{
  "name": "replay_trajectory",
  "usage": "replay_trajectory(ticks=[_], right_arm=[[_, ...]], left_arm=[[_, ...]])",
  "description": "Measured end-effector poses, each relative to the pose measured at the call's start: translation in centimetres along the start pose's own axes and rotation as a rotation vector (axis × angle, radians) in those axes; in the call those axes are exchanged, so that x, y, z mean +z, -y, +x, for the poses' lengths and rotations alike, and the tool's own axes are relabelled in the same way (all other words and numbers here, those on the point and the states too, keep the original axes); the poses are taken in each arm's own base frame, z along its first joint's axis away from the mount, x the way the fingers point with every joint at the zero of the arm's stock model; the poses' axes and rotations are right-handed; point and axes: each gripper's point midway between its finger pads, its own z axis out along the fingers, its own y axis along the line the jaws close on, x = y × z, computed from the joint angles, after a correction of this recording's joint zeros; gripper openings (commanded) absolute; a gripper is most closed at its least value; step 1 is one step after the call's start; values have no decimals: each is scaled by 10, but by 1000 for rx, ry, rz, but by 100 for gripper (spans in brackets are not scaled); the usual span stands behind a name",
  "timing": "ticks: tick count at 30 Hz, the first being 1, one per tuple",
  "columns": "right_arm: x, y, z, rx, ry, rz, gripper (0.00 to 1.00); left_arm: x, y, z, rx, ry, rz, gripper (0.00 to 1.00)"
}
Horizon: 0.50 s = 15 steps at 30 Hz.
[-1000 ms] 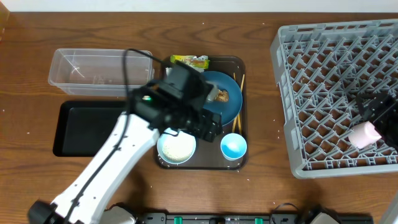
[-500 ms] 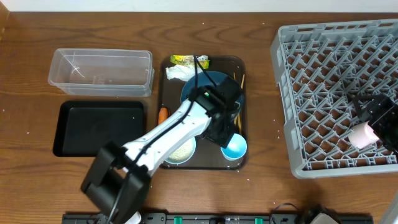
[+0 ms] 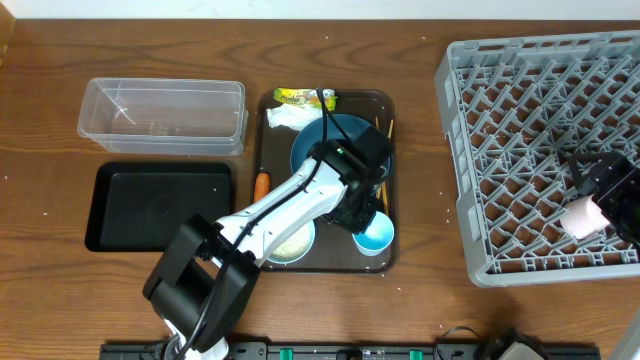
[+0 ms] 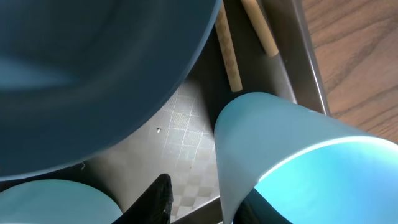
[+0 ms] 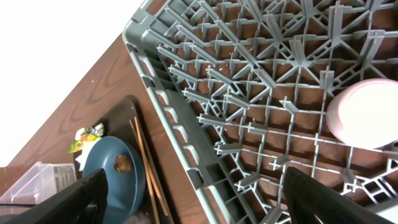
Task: Sort waste into correct bins and load items into the dishwasher rack
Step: 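Reach the left gripper to the light-blue cup and grasp it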
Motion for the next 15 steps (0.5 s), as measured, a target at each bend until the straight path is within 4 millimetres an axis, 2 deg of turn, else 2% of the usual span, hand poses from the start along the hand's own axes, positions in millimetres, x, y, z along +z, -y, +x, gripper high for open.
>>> replay_trajectory(ticks=[7, 10, 11, 15], right_arm=[[0, 1, 0, 0, 1, 7, 84], [0, 2, 0, 0, 2, 11, 84], [0, 2, 0, 0, 3, 12, 84], [0, 2, -1, 0, 4, 14, 84]], left_arm=[[1, 7, -2, 21, 12, 4, 31], [2, 12, -1, 31, 14, 7, 19], [2, 13, -1, 33, 14, 7, 6], [2, 13, -1, 30, 14, 4, 6]])
